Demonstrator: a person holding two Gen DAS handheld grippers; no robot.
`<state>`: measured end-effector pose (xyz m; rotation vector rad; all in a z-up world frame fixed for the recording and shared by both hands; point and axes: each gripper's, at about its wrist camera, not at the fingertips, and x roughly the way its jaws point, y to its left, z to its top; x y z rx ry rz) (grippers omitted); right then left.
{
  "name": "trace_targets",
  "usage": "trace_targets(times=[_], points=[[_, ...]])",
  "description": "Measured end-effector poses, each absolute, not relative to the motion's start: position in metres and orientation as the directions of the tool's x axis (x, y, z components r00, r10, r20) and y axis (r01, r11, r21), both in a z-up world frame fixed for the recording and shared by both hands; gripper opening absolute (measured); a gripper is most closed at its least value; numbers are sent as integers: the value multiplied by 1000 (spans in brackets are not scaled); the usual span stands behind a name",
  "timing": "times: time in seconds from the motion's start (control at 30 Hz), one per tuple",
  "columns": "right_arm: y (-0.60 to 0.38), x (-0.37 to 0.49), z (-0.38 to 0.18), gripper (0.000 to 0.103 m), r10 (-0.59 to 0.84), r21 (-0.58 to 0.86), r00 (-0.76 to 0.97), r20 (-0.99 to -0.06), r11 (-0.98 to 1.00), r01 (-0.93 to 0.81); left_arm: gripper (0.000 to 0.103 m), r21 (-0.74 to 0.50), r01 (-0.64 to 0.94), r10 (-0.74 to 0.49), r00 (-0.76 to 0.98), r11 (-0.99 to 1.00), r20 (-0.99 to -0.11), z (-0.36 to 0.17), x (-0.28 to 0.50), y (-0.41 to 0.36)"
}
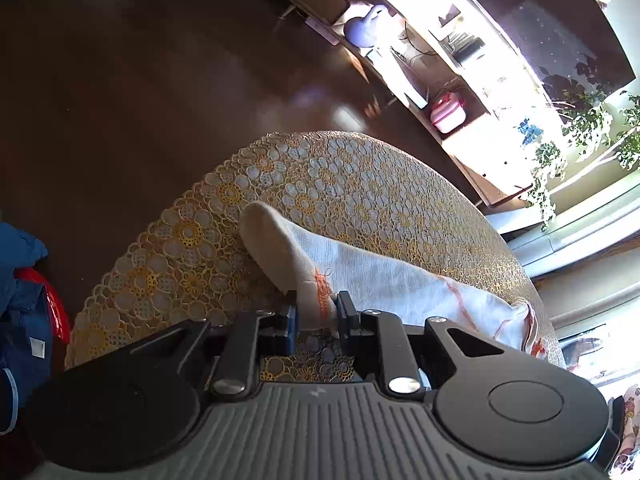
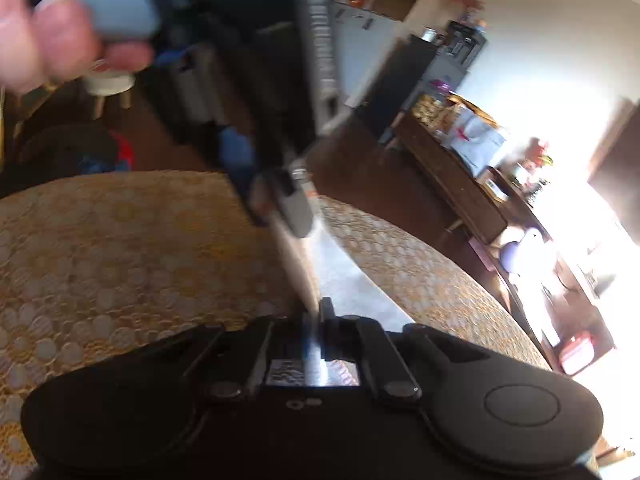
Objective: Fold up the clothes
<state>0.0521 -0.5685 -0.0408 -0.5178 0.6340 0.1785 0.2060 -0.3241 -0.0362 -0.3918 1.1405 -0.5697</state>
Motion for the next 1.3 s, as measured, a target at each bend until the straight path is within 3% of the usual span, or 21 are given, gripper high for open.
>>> trace_targets(times=[0.07, 0.1, 0.13, 0.17, 0.43, 0.57, 0.7, 0.77, 0.93, 1.1, 1.2, 1.3], points=[[-575, 52, -38, 103, 9, -371, 796, -605, 881, -293, 25, -551, 210, -589, 308, 808, -747, -35, 202, -323], [-577, 52, -37, 103, 6, -364, 799, -602, 888, -281, 40, -543, 204, -580, 312, 814, -753, -34, 200, -322], [-578, 52, -36, 103, 9, -354, 799, -601, 894, -276, 71, -547, 189, -578, 318, 815, -751, -32, 197, -320], [-580, 52, -35, 103, 12, -342, 799, -601, 899, -271, 80, -556, 171, -579, 326, 813, -747, -30, 193, -318], [-587, 48, -29, 103, 26, -287, 805, -593, 927, -242, 82, -720, -41, -688, 261, 693, -677, -43, 177, -321], [-593, 45, -26, 103, 39, -262, 807, -589, 936, -236, 82, -751, -118, -691, 321, 649, -648, -54, 178, -328], [-597, 42, -23, 103, 44, -244, 811, -583, 943, -227, 58, -748, -161, -664, 368, 644, -651, -63, 189, -338], [-597, 41, -22, 103, 44, -241, 814, -579, 945, -222, 36, -746, -166, -659, 373, 645, -653, -67, 194, -347], [-598, 39, -25, 103, 36, -245, 816, -577, 945, -215, 12, -712, -145, -605, 430, 687, -671, -74, 204, -358], [-609, 31, -17, 103, 31, -258, 803, -595, 939, -228, 7, -705, -83, -595, 473, 704, -650, -74, 220, -363], [-652, -1, 4, 103, -42, -287, 823, -567, 946, -150, 7, -694, -23, -596, 493, 719, -634, -64, 237, -371], [-730, -34, 16, 103, -139, -222, 771, -621, 975, -3, 7, -677, 26, -590, 515, 736, -622, -54, 256, -382]])
